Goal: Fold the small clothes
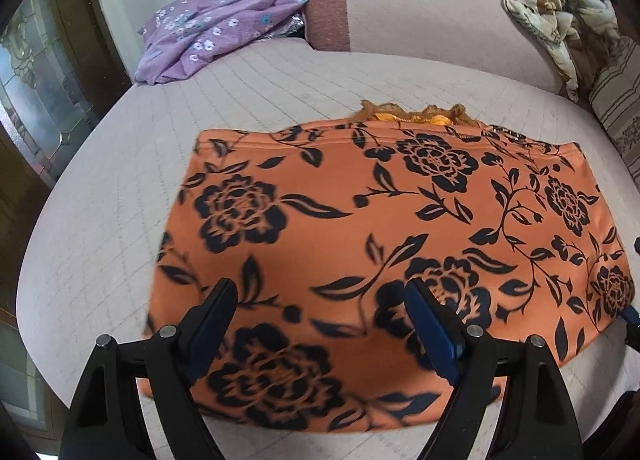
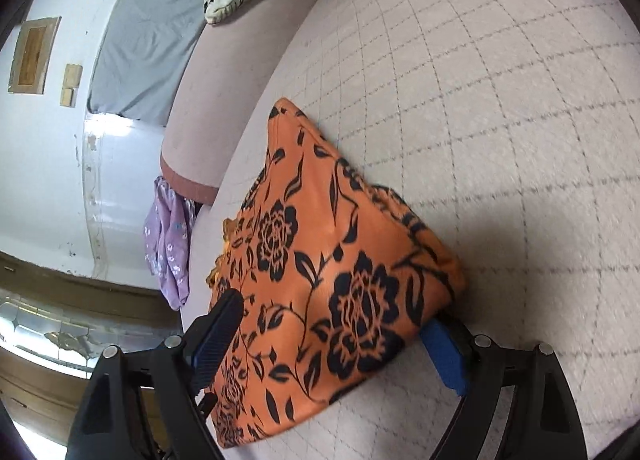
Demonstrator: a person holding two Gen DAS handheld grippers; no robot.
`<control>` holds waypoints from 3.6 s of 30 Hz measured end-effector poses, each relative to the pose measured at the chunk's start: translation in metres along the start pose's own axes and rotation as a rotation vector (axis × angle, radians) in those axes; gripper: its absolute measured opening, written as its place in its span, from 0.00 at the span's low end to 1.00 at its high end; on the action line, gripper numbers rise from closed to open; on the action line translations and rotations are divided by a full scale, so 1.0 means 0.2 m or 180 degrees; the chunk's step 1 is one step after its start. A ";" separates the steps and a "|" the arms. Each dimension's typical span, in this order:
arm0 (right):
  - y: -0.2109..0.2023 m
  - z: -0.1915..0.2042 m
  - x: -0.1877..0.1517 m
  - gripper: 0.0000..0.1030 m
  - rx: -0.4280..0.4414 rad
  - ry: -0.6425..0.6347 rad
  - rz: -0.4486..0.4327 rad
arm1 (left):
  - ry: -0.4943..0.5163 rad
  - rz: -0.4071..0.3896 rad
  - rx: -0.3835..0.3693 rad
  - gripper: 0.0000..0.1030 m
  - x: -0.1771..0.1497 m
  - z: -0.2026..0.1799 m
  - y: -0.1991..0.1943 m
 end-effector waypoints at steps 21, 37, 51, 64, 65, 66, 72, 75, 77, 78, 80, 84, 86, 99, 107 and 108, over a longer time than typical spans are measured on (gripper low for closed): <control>0.12 0.08 -0.01 0.82 -0.0339 -0.0790 0.0003 | -0.0060 0.0121 -0.0042 0.83 0.01 -0.05 0.10; 0.22 0.08 0.01 0.36 -0.0438 -0.0999 0.0132 | 0.0244 0.0010 0.0060 0.88 -0.01 -0.13 0.13; 0.30 1.13 -0.35 0.20 0.0044 -0.2428 0.0224 | -0.0927 -0.0500 -0.0043 0.90 -0.02 0.63 -0.15; 0.89 0.99 -0.97 0.16 -0.0206 -0.2507 0.1353 | -0.1774 -0.0234 0.0000 0.90 -0.26 1.07 0.08; 0.87 1.07 -0.95 0.16 -0.0130 -0.2516 0.1292 | -0.1767 -0.0253 -0.0020 0.90 -0.25 1.06 0.08; 0.84 1.19 -0.92 0.16 0.0001 -0.2481 0.1182 | -0.1753 -0.0287 -0.0028 0.90 -0.25 1.06 0.07; 0.72 1.68 -1.06 0.16 0.0770 -0.2594 0.0986 | -0.1962 -0.0340 -0.0120 0.90 -0.26 1.14 0.04; 0.82 1.61 -1.37 0.16 0.0732 -0.2925 0.1293 | -0.2097 -0.0270 -0.0187 0.90 -0.28 1.17 0.06; 0.95 1.40 -1.52 0.18 0.0462 -0.2994 0.1552 | -0.2097 -0.0272 -0.0210 0.90 -0.29 1.17 0.06; 1.03 1.24 -1.59 0.23 0.0257 -0.2956 0.1708 | -0.2088 -0.0299 -0.0237 0.90 -0.28 1.16 0.05; 1.12 1.03 -1.65 0.49 -0.0085 -0.2912 0.1963 | -0.2074 -0.0336 -0.0288 0.90 -0.28 1.16 0.03; 1.04 1.10 -1.66 0.69 0.0270 -0.2990 0.1839 | -0.2017 -0.0341 -0.0453 0.90 -0.26 1.10 0.02; 0.99 1.13 -1.61 0.69 0.0309 -0.2978 0.1721 | -0.2000 -0.0335 -0.0713 0.90 -0.23 1.04 0.00; 0.55 0.89 -1.18 0.72 0.0429 -0.2256 0.1106 | -0.1437 0.0071 -0.1253 0.67 -0.17 0.57 -0.09; 0.46 0.81 -1.12 0.72 0.0506 -0.2052 0.1063 | -0.1367 0.0456 -0.1183 0.57 -0.19 0.50 0.05; 0.45 0.80 -1.12 0.72 0.0522 -0.2041 0.1065 | -0.1362 0.0407 -0.1178 0.49 -0.18 0.50 0.05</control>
Point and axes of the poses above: each gripper's, at about its wrist camera, not at the fingertips, and y roughly the way its jaws point, z to its left, x to its top, the point moved 9 cm from there along y, roughly the way its jaws point, and after that the axes turned 7 degrees about x, right-handed, at the moved point
